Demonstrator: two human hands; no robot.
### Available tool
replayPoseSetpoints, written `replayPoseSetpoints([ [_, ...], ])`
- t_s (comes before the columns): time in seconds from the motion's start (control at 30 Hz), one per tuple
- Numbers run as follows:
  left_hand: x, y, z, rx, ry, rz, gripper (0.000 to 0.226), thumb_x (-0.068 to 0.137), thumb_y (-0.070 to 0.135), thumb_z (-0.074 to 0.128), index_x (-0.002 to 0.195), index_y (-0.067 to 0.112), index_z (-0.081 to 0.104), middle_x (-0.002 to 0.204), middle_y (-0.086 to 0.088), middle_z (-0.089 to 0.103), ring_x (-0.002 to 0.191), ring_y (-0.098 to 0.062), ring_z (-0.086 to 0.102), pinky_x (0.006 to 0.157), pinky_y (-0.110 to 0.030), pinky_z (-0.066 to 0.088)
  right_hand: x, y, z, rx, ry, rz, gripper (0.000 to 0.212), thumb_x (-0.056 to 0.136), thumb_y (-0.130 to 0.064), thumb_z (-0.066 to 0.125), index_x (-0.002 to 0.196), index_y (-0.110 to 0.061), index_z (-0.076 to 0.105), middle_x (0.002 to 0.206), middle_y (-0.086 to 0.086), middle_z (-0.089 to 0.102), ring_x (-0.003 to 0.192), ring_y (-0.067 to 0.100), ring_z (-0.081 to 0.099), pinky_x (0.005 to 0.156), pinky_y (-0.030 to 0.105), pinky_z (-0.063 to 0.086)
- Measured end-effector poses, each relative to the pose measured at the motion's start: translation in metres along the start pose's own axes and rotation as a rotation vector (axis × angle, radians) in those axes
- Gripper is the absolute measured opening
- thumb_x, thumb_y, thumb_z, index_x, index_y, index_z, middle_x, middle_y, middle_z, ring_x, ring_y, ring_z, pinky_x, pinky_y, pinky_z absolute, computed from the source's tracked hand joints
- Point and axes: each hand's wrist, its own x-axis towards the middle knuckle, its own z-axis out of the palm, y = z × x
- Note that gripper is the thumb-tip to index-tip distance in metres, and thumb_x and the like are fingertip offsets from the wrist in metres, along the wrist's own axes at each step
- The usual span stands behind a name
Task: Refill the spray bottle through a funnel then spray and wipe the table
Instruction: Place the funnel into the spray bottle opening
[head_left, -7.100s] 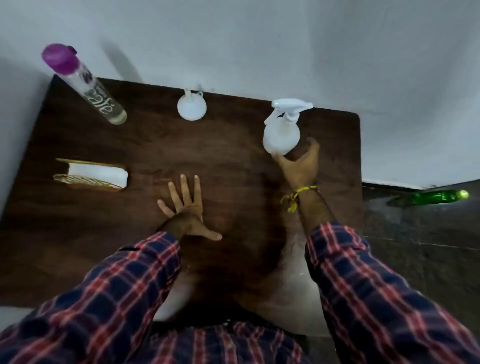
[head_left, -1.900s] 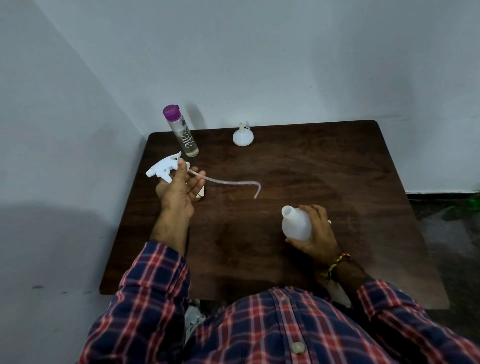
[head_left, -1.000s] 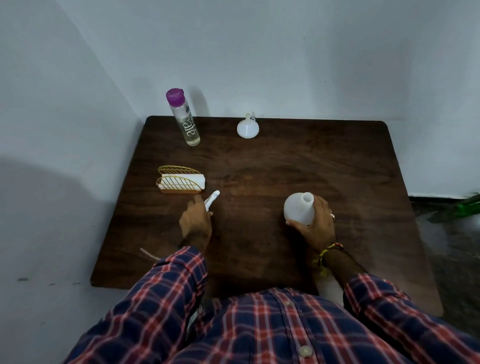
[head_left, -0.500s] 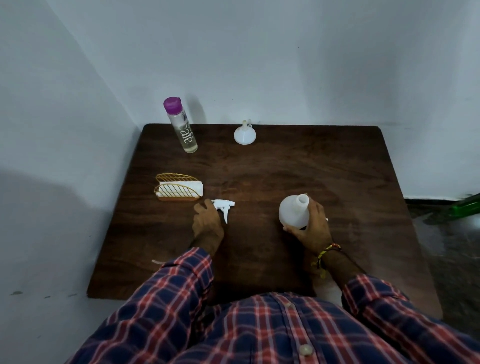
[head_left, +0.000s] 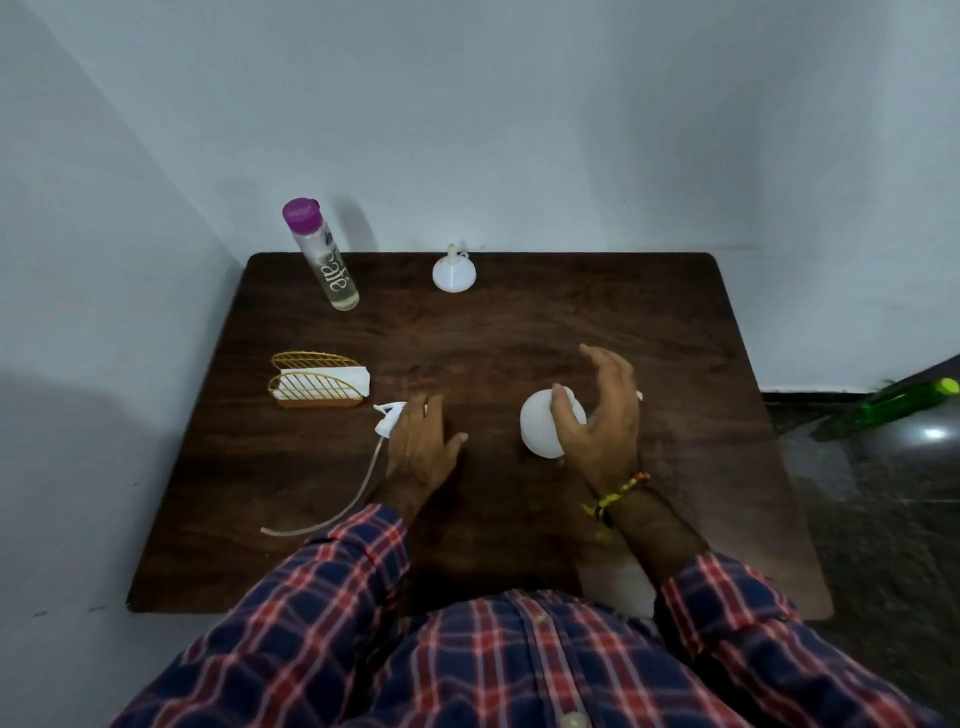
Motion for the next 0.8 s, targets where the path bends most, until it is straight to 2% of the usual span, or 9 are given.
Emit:
replayPoseSetpoints([
  [0.07,0.016,-0.006,-0.007,-0.023,0.017,-0.014,0.070,0.088,0.043,0.064,0.145,0.014,0.036,0.153,-0.012,0.033,0.142,-0.027,0.030,0.116,-0.043,0.031,0.015,-0.021,0.012,-0.044,-0.008,-0.066,0.046,0.081,-0.021,0.068,0.124,-0.006,0.060,0.124,0.009,0.060,0.117,0.023,0.058,0.099,0.039,0.049],
  [0.13,0.035,-0.011,-0.020,-0.009,0.032,-0.042,0.071,0.089,0.044,0.063,0.146,0.014,0.034,0.155,-0.013,0.030,0.144,-0.029,0.026,0.117,-0.045,0.028,0.027,-0.039,0.028,-0.071,-0.074,-0.048,0.047,0.080,-0.022,0.068,0.124,-0.007,0.060,0.122,0.009,0.060,0.115,0.024,0.057,0.100,0.037,0.047],
  [0.27,0.081,-0.028,-0.032,-0.005,-0.048,-0.065,0.073,0.089,0.042,0.063,0.146,0.008,0.034,0.155,-0.020,0.028,0.144,-0.035,0.023,0.119,-0.043,0.021,0.056,-0.061,0.074,-0.132,-0.257,0.108,0.053,0.079,-0.023,0.070,0.128,-0.008,0.056,0.128,0.012,0.056,0.120,0.028,0.052,0.103,0.038,0.043],
  [0.37,0.111,-0.040,-0.036,-0.015,-0.123,-0.070,0.076,0.087,0.039,0.066,0.147,0.007,0.032,0.155,-0.023,0.027,0.144,-0.037,0.022,0.119,-0.043,0.021,0.077,-0.066,0.111,-0.150,-0.344,0.248,0.054,0.081,-0.022,0.069,0.131,-0.007,0.053,0.133,0.014,0.051,0.123,0.031,0.050,0.104,0.037,0.040],
  [0.57,0.146,-0.057,-0.035,0.058,-0.341,-0.119,0.107,0.074,0.038,0.081,0.155,0.020,0.012,0.162,-0.013,0.005,0.147,-0.043,0.005,0.116,-0.052,0.024,0.098,-0.046,0.186,-0.236,-0.411,0.481,0.057,0.087,-0.026,0.067,0.135,-0.003,0.047,0.137,0.018,0.050,0.128,0.034,0.048,0.107,0.037,0.037],
  [0.8,0.162,-0.066,-0.030,0.045,-0.388,-0.147,0.114,0.067,0.032,0.087,0.155,0.022,0.015,0.162,-0.012,0.006,0.147,-0.041,0.005,0.114,-0.047,0.028,0.133,-0.027,0.255,-0.243,-0.403,0.582,0.066,0.085,-0.034,0.072,0.138,-0.004,0.045,0.137,0.020,0.050,0.131,0.036,0.046,0.107,0.040,0.037],
])
